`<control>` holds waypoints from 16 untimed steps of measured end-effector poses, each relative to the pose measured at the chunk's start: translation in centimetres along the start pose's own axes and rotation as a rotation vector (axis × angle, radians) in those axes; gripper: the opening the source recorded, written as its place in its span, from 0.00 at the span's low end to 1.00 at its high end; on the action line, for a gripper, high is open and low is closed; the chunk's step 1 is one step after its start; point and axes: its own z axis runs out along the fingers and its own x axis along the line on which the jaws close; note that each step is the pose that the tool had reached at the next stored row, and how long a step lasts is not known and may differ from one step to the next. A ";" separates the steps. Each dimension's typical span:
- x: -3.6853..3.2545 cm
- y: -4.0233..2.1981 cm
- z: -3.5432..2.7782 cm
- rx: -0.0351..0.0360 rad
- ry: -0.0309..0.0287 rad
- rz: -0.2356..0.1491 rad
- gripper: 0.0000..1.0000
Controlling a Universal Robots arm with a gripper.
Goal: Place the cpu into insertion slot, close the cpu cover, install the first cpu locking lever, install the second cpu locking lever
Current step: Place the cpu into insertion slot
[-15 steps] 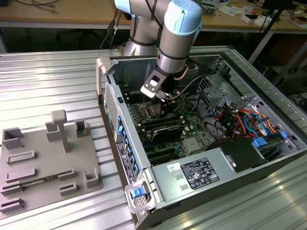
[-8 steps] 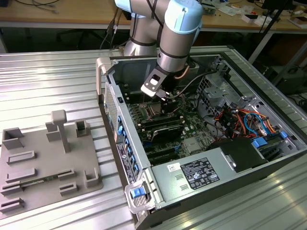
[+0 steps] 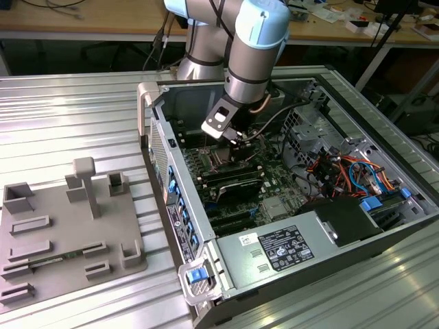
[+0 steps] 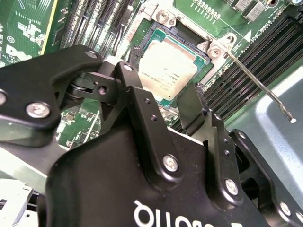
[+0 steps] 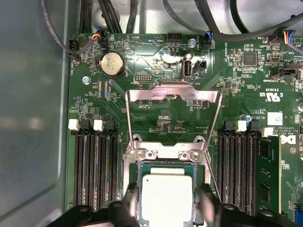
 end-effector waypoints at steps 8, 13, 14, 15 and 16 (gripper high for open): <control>0.00 -0.01 0.30 0.0000 0.0000 0.000 0.58; 0.00 -0.01 0.41 0.0001 -0.0018 0.004 0.58; 0.00 0.00 0.26 0.0001 -0.0039 0.004 0.58; -0.01 0.02 -0.14 0.0003 -0.0125 0.004 0.58; 0.00 0.03 -0.35 0.0004 -0.0133 0.004 0.58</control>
